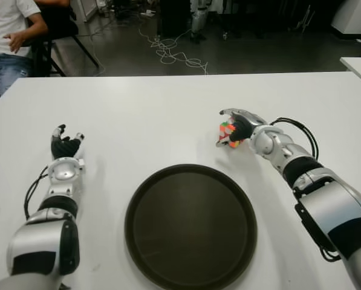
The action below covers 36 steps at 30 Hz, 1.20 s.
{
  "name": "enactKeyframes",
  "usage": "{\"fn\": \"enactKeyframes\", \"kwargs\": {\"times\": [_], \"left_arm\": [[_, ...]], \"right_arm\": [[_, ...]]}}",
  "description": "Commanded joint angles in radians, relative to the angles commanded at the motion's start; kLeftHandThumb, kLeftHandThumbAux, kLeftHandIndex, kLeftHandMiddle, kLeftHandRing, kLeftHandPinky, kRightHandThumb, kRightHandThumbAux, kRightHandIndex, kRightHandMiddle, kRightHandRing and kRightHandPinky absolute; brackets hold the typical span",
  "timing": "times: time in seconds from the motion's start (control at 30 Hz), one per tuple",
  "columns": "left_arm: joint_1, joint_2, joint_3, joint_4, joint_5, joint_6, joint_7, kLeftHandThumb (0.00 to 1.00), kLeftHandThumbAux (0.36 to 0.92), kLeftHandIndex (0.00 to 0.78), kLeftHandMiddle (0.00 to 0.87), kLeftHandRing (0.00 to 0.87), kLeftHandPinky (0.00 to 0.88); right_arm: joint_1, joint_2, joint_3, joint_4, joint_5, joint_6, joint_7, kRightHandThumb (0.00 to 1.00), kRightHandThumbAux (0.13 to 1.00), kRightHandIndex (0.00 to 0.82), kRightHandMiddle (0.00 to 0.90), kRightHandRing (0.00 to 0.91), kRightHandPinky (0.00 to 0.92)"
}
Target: Pick up the Rubik's Cube and put it in the plate
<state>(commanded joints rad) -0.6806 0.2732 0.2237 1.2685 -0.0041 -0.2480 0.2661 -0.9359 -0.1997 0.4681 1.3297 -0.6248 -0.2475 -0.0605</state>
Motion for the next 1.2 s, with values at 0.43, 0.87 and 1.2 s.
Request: {"fn": "enactKeyframes", "kwargs": {"times": [0.43, 0.87, 1.2], "left_arm": [[0.001, 0.000, 0.006, 0.000, -0.003, -0.002, -0.001, 0.090, 0.747, 0.046, 0.066, 0.089, 0.112], [0.000, 0.005, 0.001, 0.002, 0.004, 0.008, 0.003, 0.077, 0.720, 0.044, 0.071, 0.089, 0.103], [0.002, 0.003, 0.005, 0.001, 0.000, 0.000, 0.002, 0.084, 0.721, 0.034, 0.068, 0.083, 0.101]], "right_arm": [[0.033, 0.002, -0.005, -0.006, 0.011, -0.016, -0.011, 0.000, 0.667, 0.000, 0.000, 0.000, 0.000], [0.043, 0.007, -0.020, -0.005, 0.020, 0.000, -0.021, 0.000, 0.697, 0.000, 0.000, 0.000, 0.000], [0.046, 0.000, -0.021, -0.007, 0.019, -0.014, -0.023, 0.000, 0.699, 0.000, 0.000, 0.000, 0.000]]}}
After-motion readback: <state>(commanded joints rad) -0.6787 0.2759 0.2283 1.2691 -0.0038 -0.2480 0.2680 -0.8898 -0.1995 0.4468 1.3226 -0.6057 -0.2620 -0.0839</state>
